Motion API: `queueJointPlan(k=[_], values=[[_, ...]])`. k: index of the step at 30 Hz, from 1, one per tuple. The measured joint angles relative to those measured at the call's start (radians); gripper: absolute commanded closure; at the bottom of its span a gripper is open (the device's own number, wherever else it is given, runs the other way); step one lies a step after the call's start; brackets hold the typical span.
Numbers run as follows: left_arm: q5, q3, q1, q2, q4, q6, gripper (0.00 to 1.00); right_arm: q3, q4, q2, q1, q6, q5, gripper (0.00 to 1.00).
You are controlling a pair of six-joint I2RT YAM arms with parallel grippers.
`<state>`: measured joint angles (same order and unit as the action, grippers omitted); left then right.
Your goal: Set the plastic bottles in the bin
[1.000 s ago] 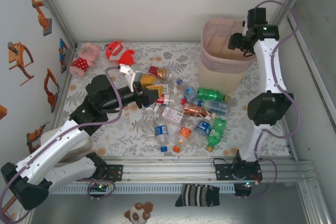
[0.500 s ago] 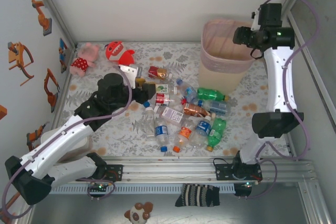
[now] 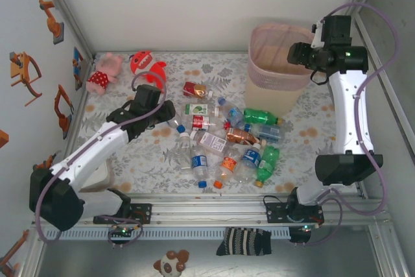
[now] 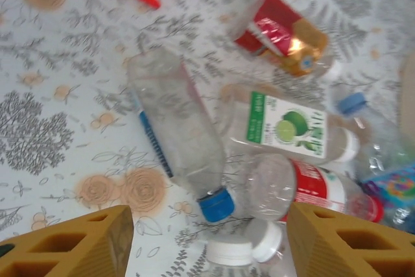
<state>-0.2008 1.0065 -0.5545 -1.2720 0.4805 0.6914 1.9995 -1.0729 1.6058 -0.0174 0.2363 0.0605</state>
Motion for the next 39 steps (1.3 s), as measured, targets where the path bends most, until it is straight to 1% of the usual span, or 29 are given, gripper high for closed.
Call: queueJointPlan(k=[8, 12, 17, 21, 25, 30, 39], values=[[0.029, 0.097, 0.052, -0.182, 0.029, 0.071, 0.25, -0.043, 0.01, -0.019, 0.0, 0.0, 0.003, 0.27], [0.071, 0.146, 0.091, -0.29, 0.025, 0.105, 0.19, -0.055, 0.013, -0.039, 0.0, 0.0, 0.003, 0.27], [0.139, 0.16, 0.138, -0.406, 0.004, 0.143, 0.18, -0.067, 0.016, -0.062, 0.0, -0.001, 0.003, 0.27], [0.187, 0.172, 0.149, -0.479, -0.006, 0.173, 0.14, -0.084, 0.016, -0.078, 0.0, -0.002, 0.0, 0.27], [0.227, 0.191, 0.149, -0.529, -0.027, 0.196, 0.15, -0.095, 0.016, -0.085, 0.0, -0.003, -0.001, 0.27], [0.262, 0.192, 0.149, -0.566, -0.043, 0.216, 0.2, -0.102, 0.016, -0.087, 0.0, -0.004, -0.001, 0.27], [0.27, 0.134, 0.149, -0.561, -0.06, 0.243, 0.28, -0.131, 0.024, -0.1, 0.0, -0.003, 0.0, 0.27]])
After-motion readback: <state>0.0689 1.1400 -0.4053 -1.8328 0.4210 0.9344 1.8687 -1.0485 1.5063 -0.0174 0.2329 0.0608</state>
